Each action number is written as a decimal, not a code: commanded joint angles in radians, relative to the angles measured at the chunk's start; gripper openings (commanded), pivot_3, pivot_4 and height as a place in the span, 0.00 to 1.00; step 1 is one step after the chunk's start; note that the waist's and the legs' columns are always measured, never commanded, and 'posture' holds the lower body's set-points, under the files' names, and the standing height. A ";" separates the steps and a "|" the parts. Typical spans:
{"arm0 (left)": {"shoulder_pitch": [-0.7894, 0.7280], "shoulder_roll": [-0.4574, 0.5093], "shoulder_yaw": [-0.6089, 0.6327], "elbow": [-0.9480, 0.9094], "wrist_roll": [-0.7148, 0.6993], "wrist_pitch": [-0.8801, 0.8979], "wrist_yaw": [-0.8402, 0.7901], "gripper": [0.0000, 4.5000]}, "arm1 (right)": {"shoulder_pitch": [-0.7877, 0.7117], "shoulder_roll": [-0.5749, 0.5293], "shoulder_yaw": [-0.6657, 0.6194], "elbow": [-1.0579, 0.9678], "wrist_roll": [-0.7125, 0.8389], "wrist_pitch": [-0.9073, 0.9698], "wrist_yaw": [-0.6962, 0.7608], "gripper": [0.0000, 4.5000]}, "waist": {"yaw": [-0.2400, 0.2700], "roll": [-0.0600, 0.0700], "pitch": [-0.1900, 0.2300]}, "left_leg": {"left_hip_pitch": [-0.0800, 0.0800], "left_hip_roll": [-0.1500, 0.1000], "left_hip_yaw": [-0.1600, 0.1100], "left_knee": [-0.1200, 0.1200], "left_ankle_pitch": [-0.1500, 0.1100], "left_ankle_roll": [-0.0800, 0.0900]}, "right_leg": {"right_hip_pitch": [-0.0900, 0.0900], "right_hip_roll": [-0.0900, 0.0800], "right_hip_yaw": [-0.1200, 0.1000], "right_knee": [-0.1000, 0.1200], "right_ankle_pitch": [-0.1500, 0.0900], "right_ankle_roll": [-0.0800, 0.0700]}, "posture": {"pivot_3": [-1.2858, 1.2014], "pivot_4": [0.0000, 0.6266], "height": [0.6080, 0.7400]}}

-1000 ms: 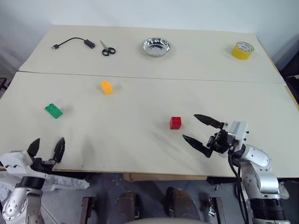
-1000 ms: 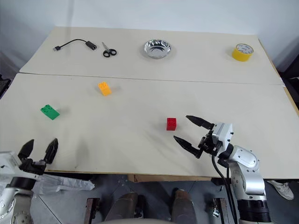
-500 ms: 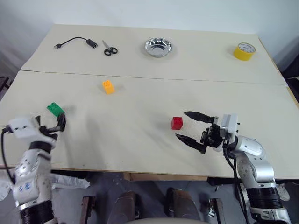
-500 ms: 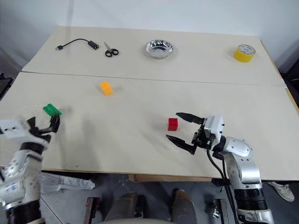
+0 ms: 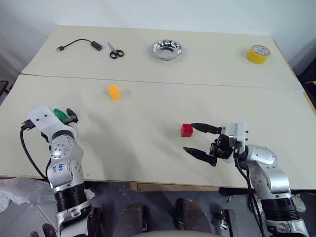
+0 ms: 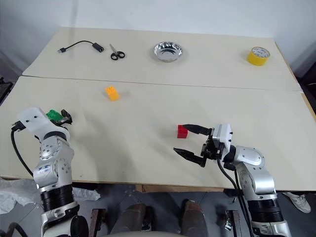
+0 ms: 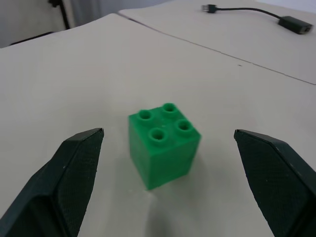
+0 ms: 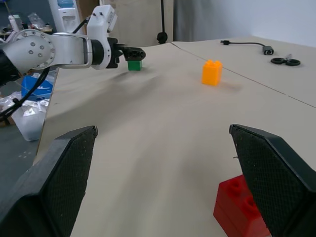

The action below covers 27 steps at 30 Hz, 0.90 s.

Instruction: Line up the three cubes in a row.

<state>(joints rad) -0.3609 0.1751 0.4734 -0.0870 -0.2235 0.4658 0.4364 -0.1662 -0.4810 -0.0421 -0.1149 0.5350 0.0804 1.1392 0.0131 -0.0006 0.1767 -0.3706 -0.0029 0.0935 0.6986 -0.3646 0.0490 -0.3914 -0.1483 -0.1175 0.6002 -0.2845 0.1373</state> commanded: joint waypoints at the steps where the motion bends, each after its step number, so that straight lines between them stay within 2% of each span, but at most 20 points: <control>1: -0.052 -0.003 0.028 0.046 0.005 -0.038 0.024 1.00 | 0.008 -0.005 -0.003 -0.031 0.013 -0.003 0.002 1.00 | 0.006 0.000 0.000 | 0.000 0.000 0.000 0.000 0.000 0.000 | 0.000 0.000 0.000 0.000 0.000 0.000 | 0.52 0.24 1.00; 5: -0.092 -0.003 0.020 0.123 0.015 -0.079 0.019 1.00 | 0.008 -0.003 -0.003 -0.030 0.012 -0.002 0.001 1.00 | 0.012 0.000 0.000 | 0.000 0.000 0.000 0.000 0.000 0.000 | 0.000 0.000 0.000 0.000 0.000 0.000 | 0.52 0.24 1.00; 8: -0.101 -0.004 0.017 0.156 0.019 -0.104 0.021 0.88 | 0.009 -0.005 -0.003 -0.029 0.011 -0.001 0.002 1.00 | 0.011 -0.001 0.000 | 0.000 -0.001 0.000 0.000 0.000 0.000 | 0.000 0.000 0.000 0.000 0.000 0.000 | 0.52 0.24 1.00; 15: -0.085 0.005 0.009 0.155 0.009 -0.110 -0.007 0.39 | 0.012 -0.011 -0.012 -0.021 0.009 -0.004 0.004 1.00 | 0.011 -0.001 0.001 | 0.000 0.000 0.000 0.000 0.000 0.000 | 0.000 0.000 -0.001 0.000 0.000 0.000 | 0.52 0.24 1.00; 16: -0.076 0.014 0.003 0.152 0.007 -0.117 -0.032 0.33 | 0.014 -0.011 -0.012 -0.024 0.008 -0.004 0.003 1.00 | 0.011 -0.001 0.001 | 0.000 0.000 0.000 0.000 0.000 0.000 | 0.000 0.000 -0.001 0.000 0.000 0.000 | 0.52 0.24 1.00; 17: -0.064 0.026 -0.004 0.146 0.002 -0.127 -0.069 0.33 | 0.018 -0.013 -0.014 -0.028 0.009 -0.004 0.002 1.00 | 0.011 -0.001 0.001 | 0.000 0.000 0.000 0.000 0.000 0.000 | 0.000 0.000 -0.001 0.000 0.000 0.000 | 0.52 0.24 1.00; 19: -0.030 0.064 -0.010 0.127 -0.035 -0.160 -0.193 0.33 | 0.027 -0.022 -0.028 -0.039 0.013 -0.006 0.000 1.00 | 0.011 -0.001 0.001 | 0.000 0.000 0.000 0.000 0.000 0.000 | 0.000 0.000 -0.001 0.000 0.000 0.000 | 0.52 0.24 1.00; 23: 0.051 0.198 -0.034 0.102 -0.222 -0.155 -0.645 0.33 | 0.063 -0.061 -0.085 -0.047 0.021 -0.018 -0.005 1.00 | 0.009 -0.001 0.001 | 0.000 0.000 0.001 0.000 0.000 0.000 | 0.000 0.000 -0.001 0.000 0.000 0.000 | 0.52 0.24 1.00; 25: 0.082 0.293 -0.089 0.099 -0.269 -0.177 -0.906 0.33 | 0.094 -0.081 -0.129 -0.048 0.018 -0.037 -0.012 1.00 | 0.010 -0.001 0.001 | 0.000 0.000 0.001 0.000 0.000 0.000 | 0.000 0.000 -0.001 -0.001 0.000 0.000 | 0.52 0.24 1.00; 27: 0.064 0.400 -0.200 0.121 -0.267 -0.235 -1.200 0.33 | 0.129 -0.101 -0.174 -0.048 0.020 -0.048 -0.021 1.00 | 0.013 -0.001 0.001 | 0.000 0.000 0.001 0.000 0.000 0.000 | 0.000 0.000 -0.001 -0.001 0.000 0.000 | 0.52 0.24 1.00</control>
<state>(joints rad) -0.2708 0.5375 0.3394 0.0628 -0.4682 0.2869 -0.5535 -0.0513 -0.5654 -0.1665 -0.1252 0.5375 0.0575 1.1243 0.0265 -0.0014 0.1772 -0.3716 -0.0033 0.0936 0.6985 -0.3646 0.0489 -0.3914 -0.1482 -0.1196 0.5986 -0.2847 0.1370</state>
